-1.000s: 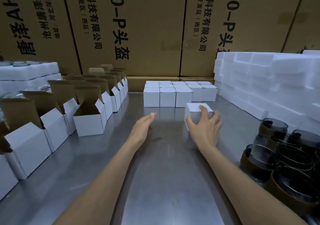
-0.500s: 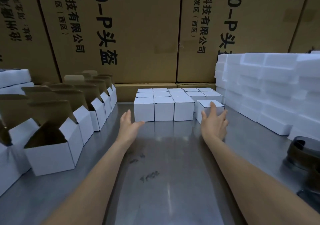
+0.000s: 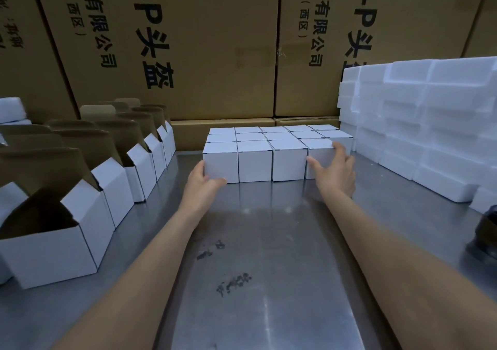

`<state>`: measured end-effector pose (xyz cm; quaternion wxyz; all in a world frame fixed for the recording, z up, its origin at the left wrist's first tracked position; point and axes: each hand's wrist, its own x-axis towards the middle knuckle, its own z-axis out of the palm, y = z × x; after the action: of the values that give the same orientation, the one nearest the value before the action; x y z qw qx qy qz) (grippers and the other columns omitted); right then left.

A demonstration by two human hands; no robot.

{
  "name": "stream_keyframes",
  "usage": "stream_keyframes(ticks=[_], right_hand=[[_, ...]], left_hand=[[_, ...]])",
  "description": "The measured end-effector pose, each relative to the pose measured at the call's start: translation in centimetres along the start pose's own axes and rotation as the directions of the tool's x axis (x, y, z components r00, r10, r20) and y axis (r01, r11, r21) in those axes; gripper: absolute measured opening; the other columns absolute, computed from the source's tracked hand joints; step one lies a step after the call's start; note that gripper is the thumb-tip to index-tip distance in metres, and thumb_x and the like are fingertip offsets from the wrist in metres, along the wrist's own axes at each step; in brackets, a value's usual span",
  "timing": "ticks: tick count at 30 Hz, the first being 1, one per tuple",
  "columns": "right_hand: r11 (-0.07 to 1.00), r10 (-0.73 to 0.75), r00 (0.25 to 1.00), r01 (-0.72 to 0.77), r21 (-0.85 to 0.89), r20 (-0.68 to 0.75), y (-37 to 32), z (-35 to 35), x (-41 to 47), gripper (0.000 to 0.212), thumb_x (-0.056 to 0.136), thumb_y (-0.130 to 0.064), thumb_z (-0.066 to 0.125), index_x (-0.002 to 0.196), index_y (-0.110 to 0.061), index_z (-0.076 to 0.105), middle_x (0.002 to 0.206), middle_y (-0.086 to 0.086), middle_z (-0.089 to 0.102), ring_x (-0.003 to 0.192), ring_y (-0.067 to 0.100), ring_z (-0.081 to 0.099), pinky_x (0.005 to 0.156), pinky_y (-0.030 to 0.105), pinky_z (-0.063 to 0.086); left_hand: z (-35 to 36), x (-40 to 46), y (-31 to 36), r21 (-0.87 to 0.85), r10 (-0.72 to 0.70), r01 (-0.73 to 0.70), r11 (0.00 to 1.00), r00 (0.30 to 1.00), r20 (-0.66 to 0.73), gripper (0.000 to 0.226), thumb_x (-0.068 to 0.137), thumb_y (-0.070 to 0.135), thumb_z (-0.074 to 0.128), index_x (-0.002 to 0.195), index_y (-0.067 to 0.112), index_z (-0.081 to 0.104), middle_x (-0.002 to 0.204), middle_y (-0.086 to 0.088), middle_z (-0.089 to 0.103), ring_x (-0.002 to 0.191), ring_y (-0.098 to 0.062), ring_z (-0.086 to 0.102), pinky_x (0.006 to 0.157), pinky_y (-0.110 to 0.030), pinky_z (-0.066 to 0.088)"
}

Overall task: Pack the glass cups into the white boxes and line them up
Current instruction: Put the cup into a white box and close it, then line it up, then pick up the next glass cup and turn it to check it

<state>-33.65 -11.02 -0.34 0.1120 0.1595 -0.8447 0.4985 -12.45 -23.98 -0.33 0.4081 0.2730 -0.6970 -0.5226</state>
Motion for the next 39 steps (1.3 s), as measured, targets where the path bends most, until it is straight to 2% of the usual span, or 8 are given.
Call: stream_keyframes(ticks=[11, 15, 18, 21, 24, 29, 33, 39], right_hand=[[0.994, 0.053, 0.998, -0.056, 0.091, 0.034, 0.1, -0.4, -0.1, 0.091, 0.080, -0.053, 0.068, 0.149, -0.022, 0.017, 0.149, 0.010, 0.033, 0.136, 0.031, 0.030, 0.099, 0.048, 0.036], [0.983, 0.112, 0.994, -0.112, 0.146, 0.009, -0.3, -1.1, -1.5, 0.080, 0.089, -0.048, 0.058, 0.148, -0.012, 0.016, 0.151, 0.014, 0.029, 0.139, 0.030, 0.026, 0.102, 0.047, 0.033], [0.982, 0.128, 0.992, -0.127, 0.140, -0.003, -0.4, -2.1, -3.2, 0.061, 0.095, -0.042, 0.050, 0.141, -0.010, 0.027, 0.146, 0.013, 0.035, 0.134, 0.030, 0.034, 0.097, 0.044, 0.036], [0.985, 0.131, 0.991, -0.131, 0.108, 0.012, -0.6, -3.3, -4.9, 0.046, 0.097, -0.036, 0.046, 0.133, -0.009, 0.037, 0.138, 0.011, 0.045, 0.125, 0.031, 0.043, 0.091, 0.040, 0.038], [0.992, 0.118, 0.989, -0.121, 0.023, 0.090, -0.5, -4.4, -6.4, 0.030, 0.097, -0.026, 0.042, 0.123, -0.013, 0.049, 0.130, 0.008, 0.054, 0.118, 0.029, 0.050, 0.087, 0.035, 0.039], [0.994, 0.099, 0.975, -0.090, -0.054, 0.200, -0.7, -6.6, -9.9, 0.025, 0.095, -0.021, 0.041, 0.106, -0.020, 0.063, 0.113, 0.003, 0.066, 0.105, 0.027, 0.059, 0.073, 0.028, 0.036], [0.996, 0.059, 0.969, -0.040, -0.082, 0.241, -1.0, -8.5, -13.0, 0.026, 0.094, -0.021, 0.042, 0.106, -0.021, 0.065, 0.112, 0.004, 0.067, 0.106, 0.029, 0.059, 0.076, 0.029, 0.040], [0.998, -0.016, 0.968, 0.030, -0.052, 0.249, -0.7, -11.5, -17.5, 0.023, 0.092, -0.021, 0.045, 0.099, -0.021, 0.067, 0.106, 0.005, 0.069, 0.104, 0.029, 0.059, 0.078, 0.031, 0.044]], left_hand=[[-0.1, 0.4, -0.4, 0.023, 0.012, -0.012, 1.000, 1.000, 0.007, 0.035, 0.085, 0.003, 0.060, 0.108, 0.027, 0.050, 0.121, -0.001, 0.059, 0.103, -0.017, 0.060, 0.078, -0.026, 0.046], [-0.2, 0.3, -0.3, 0.094, -0.034, 0.036, 0.995, 0.999, -0.021, 0.055, 0.085, 0.007, 0.063, 0.135, 0.016, 0.043, 0.142, -0.004, 0.036, 0.121, -0.020, 0.051, 0.104, -0.041, 0.042], [0.0, -0.5, 0.0, 0.163, -0.037, 0.039, 0.986, 0.999, -0.017, 0.065, 0.086, 0.010, 0.065, 0.144, 0.013, 0.033, 0.144, -0.003, 0.025, 0.130, -0.021, 0.040, 0.111, -0.040, 0.034], [0.1, -2.0, 0.4, 0.200, -0.020, 0.017, 0.980, 1.000, 0.013, 0.056, 0.089, 0.011, 0.063, 0.140, 0.010, 0.040, 0.142, -0.005, 0.032, 0.130, -0.021, 0.040, 0.105, -0.030, 0.034], [0.0, -4.5, 1.0, 0.222, 0.004, -0.018, 0.975, 0.998, 0.061, 0.034, 0.090, 0.007, 0.060, 0.124, 0.011, 0.058, 0.127, -0.007, 0.056, 0.120, -0.020, 0.052, 0.101, -0.030, 0.041], [-0.5, -9.5, 2.5, 0.115, 0.025, -0.031, 0.993, 0.998, 0.052, 0.015, 0.087, 0.001, 0.061, 0.098, 0.009, 0.069, 0.097, -0.006, 0.069, 0.091, -0.011, 0.060, 0.069, 0.000, 0.040], [-1.1, -13.1, 3.7, 0.027, 0.026, -0.028, 0.999, 0.999, 0.041, 0.016, 0.087, -0.002, 0.061, 0.093, 0.011, 0.068, 0.088, -0.003, 0.068, 0.083, -0.008, 0.060, 0.064, -0.001, 0.041], [-1.9, -16.8, 4.7, -0.060, -0.002, 0.003, 0.998, 1.000, 0.021, 0.020, 0.087, -0.002, 0.060, 0.088, 0.015, 0.068, 0.083, -0.003, 0.067, 0.080, -0.012, 0.060, 0.074, -0.013, 0.045]])
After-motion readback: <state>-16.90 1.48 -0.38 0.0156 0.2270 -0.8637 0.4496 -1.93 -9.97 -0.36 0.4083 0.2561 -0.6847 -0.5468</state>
